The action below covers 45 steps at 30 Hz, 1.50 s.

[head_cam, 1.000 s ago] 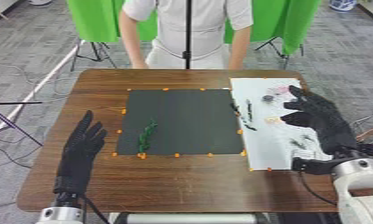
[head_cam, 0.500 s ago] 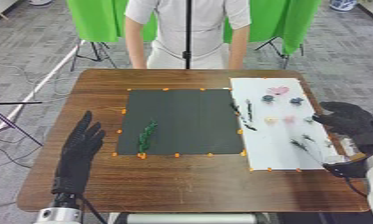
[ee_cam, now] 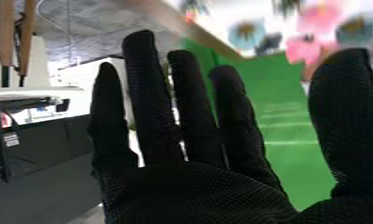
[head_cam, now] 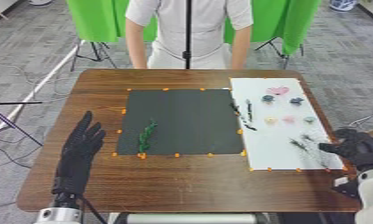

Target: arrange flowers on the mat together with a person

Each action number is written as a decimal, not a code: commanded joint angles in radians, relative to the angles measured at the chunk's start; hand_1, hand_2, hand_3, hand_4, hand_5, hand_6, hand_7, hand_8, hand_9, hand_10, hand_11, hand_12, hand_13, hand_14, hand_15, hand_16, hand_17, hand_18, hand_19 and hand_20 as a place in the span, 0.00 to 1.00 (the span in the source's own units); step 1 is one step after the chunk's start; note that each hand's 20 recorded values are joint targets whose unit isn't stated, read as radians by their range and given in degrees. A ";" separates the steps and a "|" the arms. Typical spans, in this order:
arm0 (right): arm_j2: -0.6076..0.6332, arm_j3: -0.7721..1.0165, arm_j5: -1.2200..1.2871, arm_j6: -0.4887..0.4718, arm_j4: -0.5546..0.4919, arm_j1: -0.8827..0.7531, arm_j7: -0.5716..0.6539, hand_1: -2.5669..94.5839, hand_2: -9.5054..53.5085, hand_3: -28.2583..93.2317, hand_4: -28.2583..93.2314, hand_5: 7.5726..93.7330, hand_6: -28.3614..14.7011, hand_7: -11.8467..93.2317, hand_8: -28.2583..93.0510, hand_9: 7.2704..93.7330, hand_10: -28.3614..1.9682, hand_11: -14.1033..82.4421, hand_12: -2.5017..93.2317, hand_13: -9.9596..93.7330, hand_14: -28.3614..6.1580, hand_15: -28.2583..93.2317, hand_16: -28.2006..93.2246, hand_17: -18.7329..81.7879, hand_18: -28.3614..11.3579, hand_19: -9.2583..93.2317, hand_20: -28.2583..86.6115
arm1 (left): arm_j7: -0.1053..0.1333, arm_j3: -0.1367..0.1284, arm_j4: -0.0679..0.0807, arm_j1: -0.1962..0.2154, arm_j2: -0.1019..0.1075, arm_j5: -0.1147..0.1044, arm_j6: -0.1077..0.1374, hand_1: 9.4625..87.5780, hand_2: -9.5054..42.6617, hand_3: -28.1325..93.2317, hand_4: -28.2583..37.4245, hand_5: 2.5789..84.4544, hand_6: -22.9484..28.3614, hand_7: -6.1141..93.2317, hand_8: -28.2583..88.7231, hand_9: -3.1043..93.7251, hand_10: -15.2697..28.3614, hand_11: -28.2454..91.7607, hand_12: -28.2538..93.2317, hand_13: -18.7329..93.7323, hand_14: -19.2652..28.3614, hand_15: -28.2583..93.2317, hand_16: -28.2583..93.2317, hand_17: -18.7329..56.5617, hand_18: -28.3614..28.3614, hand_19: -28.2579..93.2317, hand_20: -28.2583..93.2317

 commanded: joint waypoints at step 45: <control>-0.016 -0.804 -0.105 0.030 -0.043 0.881 0.052 0.57 0.00 0.72 0.03 0.89 0.78 0.32 0.25 0.94 0.70 0.43 0.25 0.80 0.66 0.68 0.40 0.40 0.29 0.73 0.50 | 0.007 -0.059 -0.033 0.068 0.023 -0.017 0.053 0.15 0.29 0.85 0.00 0.23 0.42 0.16 0.17 0.27 0.62 0.28 0.35 0.31 0.74 0.32 0.26 0.04 0.85 0.54 0.27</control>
